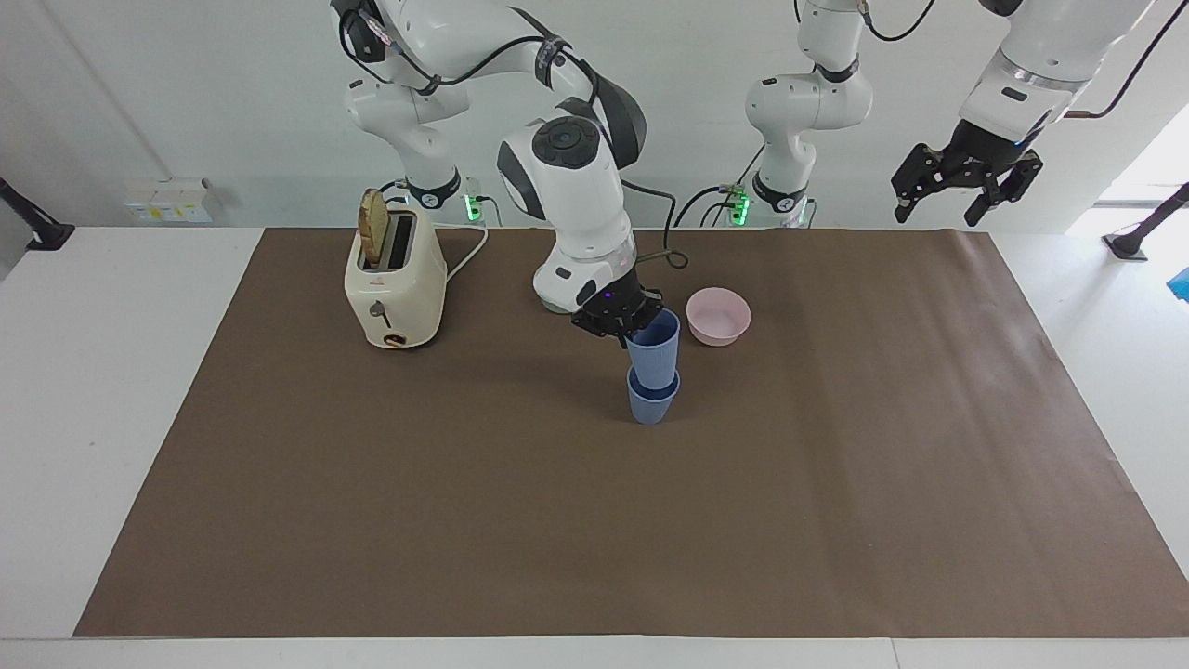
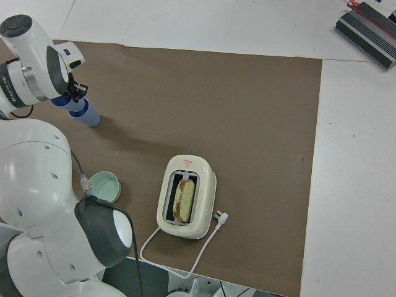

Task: Stack blue cups with both arms
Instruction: 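Lower the blue cup into the other cup and open the right gripper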

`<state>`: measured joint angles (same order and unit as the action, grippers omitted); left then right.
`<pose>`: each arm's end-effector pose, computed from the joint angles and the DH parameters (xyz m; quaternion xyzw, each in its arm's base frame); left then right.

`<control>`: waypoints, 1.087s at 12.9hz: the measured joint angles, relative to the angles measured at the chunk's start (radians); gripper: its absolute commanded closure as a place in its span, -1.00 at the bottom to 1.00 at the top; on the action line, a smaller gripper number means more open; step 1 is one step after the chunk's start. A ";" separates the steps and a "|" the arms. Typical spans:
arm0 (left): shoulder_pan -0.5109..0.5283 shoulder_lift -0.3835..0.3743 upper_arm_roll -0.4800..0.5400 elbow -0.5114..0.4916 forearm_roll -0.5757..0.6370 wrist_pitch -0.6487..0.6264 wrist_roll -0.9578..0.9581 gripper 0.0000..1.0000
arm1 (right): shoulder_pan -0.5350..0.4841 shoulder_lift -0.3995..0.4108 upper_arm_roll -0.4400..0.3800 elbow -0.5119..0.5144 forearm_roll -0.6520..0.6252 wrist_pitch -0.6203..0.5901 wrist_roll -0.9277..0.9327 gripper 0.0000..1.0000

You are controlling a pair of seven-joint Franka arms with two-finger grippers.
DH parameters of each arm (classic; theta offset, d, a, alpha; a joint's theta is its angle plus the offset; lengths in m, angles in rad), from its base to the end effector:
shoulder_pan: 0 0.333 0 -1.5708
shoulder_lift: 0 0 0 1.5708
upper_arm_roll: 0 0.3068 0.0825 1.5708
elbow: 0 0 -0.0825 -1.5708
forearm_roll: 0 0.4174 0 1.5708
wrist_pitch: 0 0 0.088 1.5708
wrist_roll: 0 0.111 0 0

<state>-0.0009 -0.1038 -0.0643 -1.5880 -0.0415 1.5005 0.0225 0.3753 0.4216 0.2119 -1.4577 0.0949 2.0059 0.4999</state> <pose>0.5472 -0.0425 0.6554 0.9988 -0.0453 0.0077 0.0175 0.6116 0.3876 0.4385 -0.9939 -0.0145 -0.0129 0.1089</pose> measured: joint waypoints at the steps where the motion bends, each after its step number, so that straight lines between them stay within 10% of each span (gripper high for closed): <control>1: 0.000 0.000 0.000 0.000 0.000 0.000 0.000 -1.00 | 0.003 0.007 0.000 0.000 0.000 0.001 0.000 1.00; 12: 0.000 0.000 0.000 0.000 0.000 0.000 0.000 -1.00 | 0.009 0.035 -0.004 -0.003 -0.001 0.014 0.000 1.00; 14: 0.000 0.000 0.000 0.000 0.000 0.000 0.000 -1.00 | 0.005 0.036 -0.007 -0.009 -0.001 0.014 0.000 0.73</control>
<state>-0.0009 -0.1038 -0.0643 -1.5881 -0.0415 1.5004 0.0225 0.3800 0.4573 0.2047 -1.4670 0.0943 2.0203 0.4999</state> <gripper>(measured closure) 0.000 0.952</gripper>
